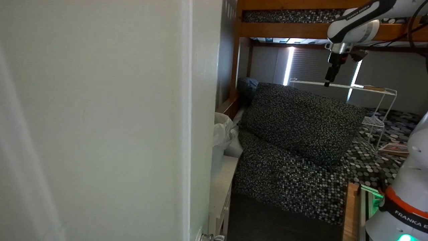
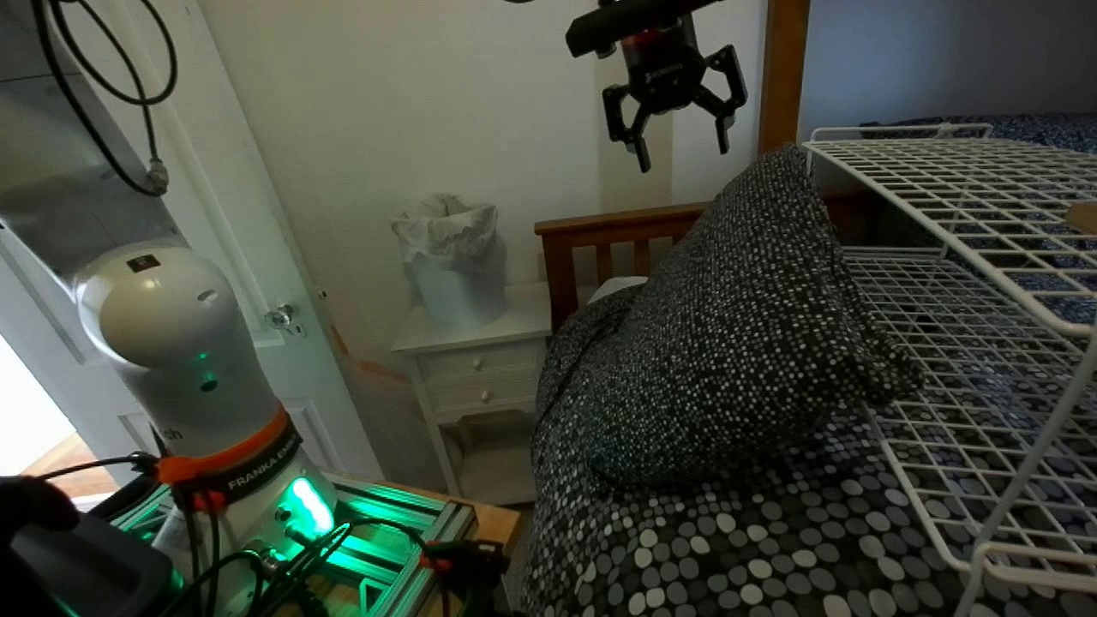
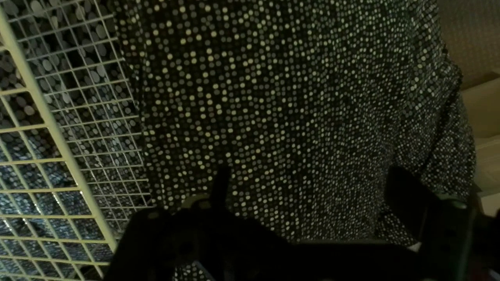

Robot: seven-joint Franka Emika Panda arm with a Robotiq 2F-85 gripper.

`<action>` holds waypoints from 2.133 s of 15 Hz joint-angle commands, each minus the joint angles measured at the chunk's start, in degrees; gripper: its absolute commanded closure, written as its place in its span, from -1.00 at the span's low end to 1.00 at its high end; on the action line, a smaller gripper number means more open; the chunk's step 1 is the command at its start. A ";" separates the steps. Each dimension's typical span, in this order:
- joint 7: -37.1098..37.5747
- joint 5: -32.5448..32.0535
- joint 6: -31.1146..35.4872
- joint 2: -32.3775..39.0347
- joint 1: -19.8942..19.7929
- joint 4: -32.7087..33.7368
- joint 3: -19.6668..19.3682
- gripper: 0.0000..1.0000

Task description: Pick up the black pillow and lay it on the left side of the bed on the headboard

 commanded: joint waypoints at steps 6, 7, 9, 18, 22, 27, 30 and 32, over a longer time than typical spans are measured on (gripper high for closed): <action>-11.99 17.57 -4.62 20.35 -8.35 14.95 0.34 -1.00; -11.03 17.98 -3.98 22.14 -9.65 16.24 1.17 -1.00; -10.12 18.13 -4.08 25.22 -12.22 18.98 3.02 -1.00; -3.66 15.95 -0.01 32.16 -19.69 25.11 11.61 -1.00; 0.42 14.61 2.77 33.47 -19.96 24.68 13.57 -0.98; 4.67 10.82 -1.43 31.26 -18.80 22.63 14.51 -0.04; 4.74 8.63 -5.48 29.24 -18.42 21.97 15.15 0.39; 4.56 7.65 -8.00 28.51 -18.23 22.21 15.36 0.69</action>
